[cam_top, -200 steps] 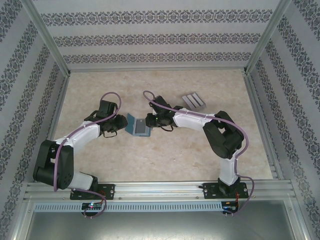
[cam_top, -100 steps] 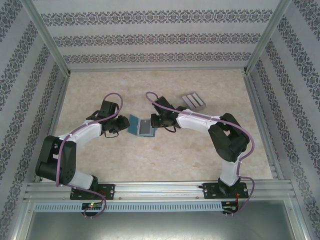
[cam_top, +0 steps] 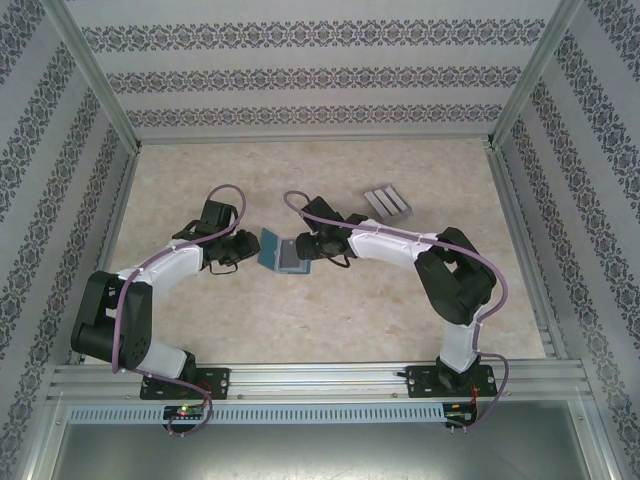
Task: Put the credit cards into the card holder
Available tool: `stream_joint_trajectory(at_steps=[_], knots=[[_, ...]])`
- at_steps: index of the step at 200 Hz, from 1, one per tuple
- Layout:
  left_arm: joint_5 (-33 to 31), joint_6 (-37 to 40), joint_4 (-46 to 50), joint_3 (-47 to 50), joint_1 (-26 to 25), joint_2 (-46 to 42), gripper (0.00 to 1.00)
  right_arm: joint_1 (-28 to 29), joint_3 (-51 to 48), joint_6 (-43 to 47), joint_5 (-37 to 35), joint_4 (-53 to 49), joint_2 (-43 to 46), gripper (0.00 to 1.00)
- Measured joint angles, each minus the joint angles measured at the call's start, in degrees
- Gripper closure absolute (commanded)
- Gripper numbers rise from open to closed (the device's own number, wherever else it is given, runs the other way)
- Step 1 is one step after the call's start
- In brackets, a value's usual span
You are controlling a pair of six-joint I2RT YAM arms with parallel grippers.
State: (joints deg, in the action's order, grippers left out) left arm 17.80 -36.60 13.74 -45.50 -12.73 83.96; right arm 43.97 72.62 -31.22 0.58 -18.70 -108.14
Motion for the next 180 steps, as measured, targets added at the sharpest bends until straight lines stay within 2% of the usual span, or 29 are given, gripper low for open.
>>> stream_joint_trajectory(at_steps=[23,43,55,86,95,104,112,159,180], knots=[[0.00,0.00,0.00,-0.02,0.00,0.20,0.71,0.24,1.05,0.11,-0.39,-0.70,-0.70,0.57],[0.00,0.00,0.00,-0.07,0.00,0.61,0.71,0.46,2.21,0.61,-1.44,-1.70,-1.42,0.73],[0.00,0.00,0.00,-0.09,0.00,0.76,0.71,0.46,2.62,0.33,-2.05,-2.23,-1.77,0.80],[0.02,0.04,0.00,-0.55,0.00,0.90,0.72,0.46,2.64,0.28,-3.63,-3.41,-1.86,0.85],[0.02,0.09,0.00,-0.74,0.00,0.94,0.72,0.46,2.64,0.35,-4.11,-3.69,-1.86,0.81],[0.00,0.20,-0.02,-0.92,0.00,1.05,0.72,0.46,2.67,0.09,-4.42,-3.98,-1.86,0.67],[0.02,0.20,-0.02,-1.05,0.00,1.18,0.72,0.46,2.67,0.26,-4.59,-4.11,-1.86,0.60],[0.00,0.22,-0.02,-1.05,0.00,1.68,0.72,1.38,3.34,1.33,-5.14,-4.72,-1.95,0.50],[0.00,0.24,-0.02,-1.05,0.00,1.70,0.72,1.68,5.09,1.62,-5.14,-4.68,-2.58,0.48]])
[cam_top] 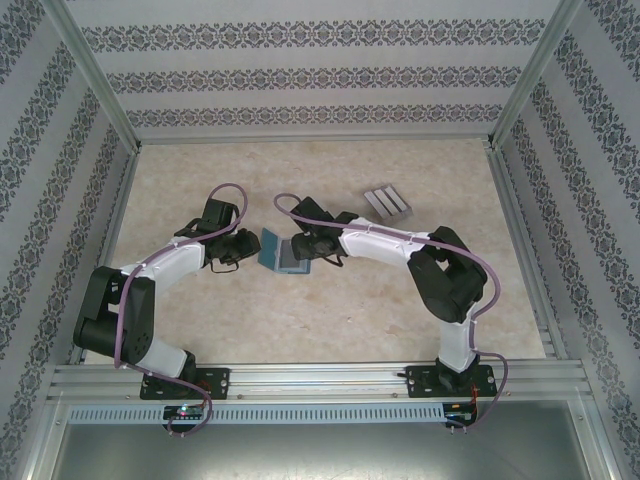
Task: Put the credit cards into the card holder
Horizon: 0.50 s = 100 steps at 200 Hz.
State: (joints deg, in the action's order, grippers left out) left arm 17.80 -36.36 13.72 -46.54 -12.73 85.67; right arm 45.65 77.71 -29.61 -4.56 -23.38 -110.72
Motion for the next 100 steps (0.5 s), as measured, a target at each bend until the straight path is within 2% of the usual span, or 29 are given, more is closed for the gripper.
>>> stream_joint_trajectory(at_steps=[46,62,87,100], knots=[[0.00,0.00,0.00,-0.20,0.00,0.02,0.73,0.26,2.08,0.04,-0.61,-0.31,-2.69,0.52],[0.00,0.00,0.00,-0.33,0.00,0.02,0.73,0.26,2.12,0.20,-1.09,-0.52,-3.30,0.59],[0.00,0.02,0.00,-0.37,0.00,0.02,0.73,0.28,2.12,0.70,-2.36,-0.92,-3.82,0.75],[0.02,0.00,0.00,-0.37,0.00,0.13,0.73,0.28,2.12,1.03,-2.84,-1.07,-3.85,0.77]])
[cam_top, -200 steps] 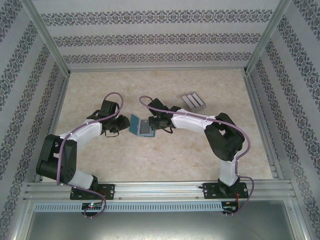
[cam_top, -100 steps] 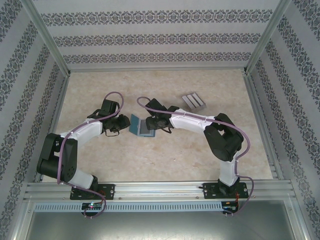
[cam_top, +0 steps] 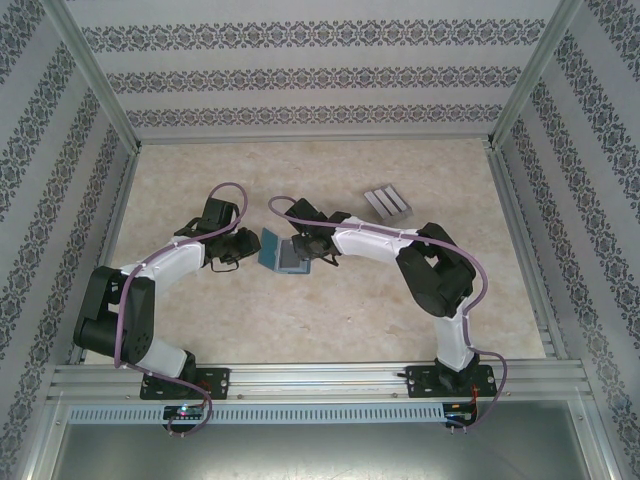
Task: Put the credit cards into the card holder
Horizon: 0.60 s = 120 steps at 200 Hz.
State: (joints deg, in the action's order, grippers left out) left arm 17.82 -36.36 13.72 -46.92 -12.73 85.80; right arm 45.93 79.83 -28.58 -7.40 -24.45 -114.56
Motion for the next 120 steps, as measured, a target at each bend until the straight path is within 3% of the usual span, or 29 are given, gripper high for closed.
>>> stream_joint_trajectory(at_steps=[52,102,120], knots=[[0.00,0.02,0.00,-0.09,0.00,0.46,0.73,0.09,-0.15,0.35,-0.85,0.02,0.04,0.64],[-0.02,0.02,0.00,-0.15,0.00,0.52,0.73,0.09,-0.72,0.70,-1.86,0.02,0.28,0.63],[0.00,0.00,0.00,-0.15,0.00,0.55,0.73,0.09,-0.90,0.81,-1.81,0.24,0.46,0.57]])
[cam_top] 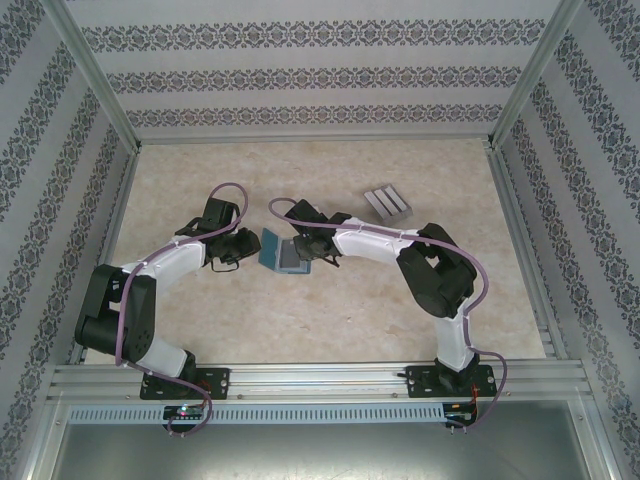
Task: Put the credit cards into the card holder
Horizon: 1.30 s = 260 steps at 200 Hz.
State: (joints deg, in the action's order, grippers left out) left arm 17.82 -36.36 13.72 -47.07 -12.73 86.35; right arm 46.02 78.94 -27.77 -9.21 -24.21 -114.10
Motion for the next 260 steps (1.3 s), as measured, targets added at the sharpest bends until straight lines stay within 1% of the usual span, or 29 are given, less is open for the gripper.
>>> stream_joint_trajectory(at_steps=[25,59,77,108,114,123,148,159,166,180,199,222,246,250,260], knots=[[0.00,0.02,0.00,0.00,0.00,0.00,0.73,0.00,-0.70,0.59,0.22,0.68,0.37,0.56],[0.00,0.00,0.00,0.00,0.00,0.00,0.73,0.00,-0.74,0.76,0.24,0.85,0.68,0.60],[0.00,0.00,0.00,0.00,0.00,0.00,0.73,0.00,-0.74,0.83,0.24,0.87,0.72,0.56],[0.02,0.02,0.00,0.00,0.00,0.00,0.73,0.00,-0.74,0.81,0.50,1.22,0.87,0.56],[0.02,0.02,0.00,0.00,0.00,0.00,0.73,0.00,-0.74,0.81,0.50,1.29,0.90,0.57],[0.02,0.00,0.00,0.00,0.00,0.02,0.73,0.00,-0.74,0.79,0.50,1.29,0.92,0.62],[0.02,0.02,0.00,0.00,0.00,0.09,0.73,0.15,-0.74,1.05,0.37,1.25,0.92,0.64],[0.09,0.02,0.00,0.00,0.00,0.11,0.73,0.39,-0.74,1.18,0.24,1.25,0.92,0.71],[0.17,0.02,0.00,0.00,0.00,0.11,0.73,0.46,-0.74,1.33,0.20,1.22,0.92,0.72],[0.17,0.02,0.00,0.00,0.00,0.17,0.73,0.66,-0.74,1.18,0.13,1.25,0.92,0.72],[0.20,0.02,0.00,0.00,0.00,0.20,0.73,0.74,-0.74,1.25,0.13,1.25,0.94,0.61],[0.20,0.02,0.00,0.00,0.00,0.20,0.73,0.74,-0.74,1.20,0.02,1.22,1.18,0.59],[0.20,0.02,0.00,-0.09,0.00,0.35,0.73,0.74,-0.74,1.20,0.02,1.22,1.60,0.59],[0.22,0.04,0.00,-0.13,0.00,0.46,0.73,0.74,-0.74,1.20,0.02,1.22,1.68,0.61],[0.22,0.13,0.00,-0.20,0.00,0.72,0.73,0.74,-0.74,1.33,0.00,1.16,1.73,0.68]])
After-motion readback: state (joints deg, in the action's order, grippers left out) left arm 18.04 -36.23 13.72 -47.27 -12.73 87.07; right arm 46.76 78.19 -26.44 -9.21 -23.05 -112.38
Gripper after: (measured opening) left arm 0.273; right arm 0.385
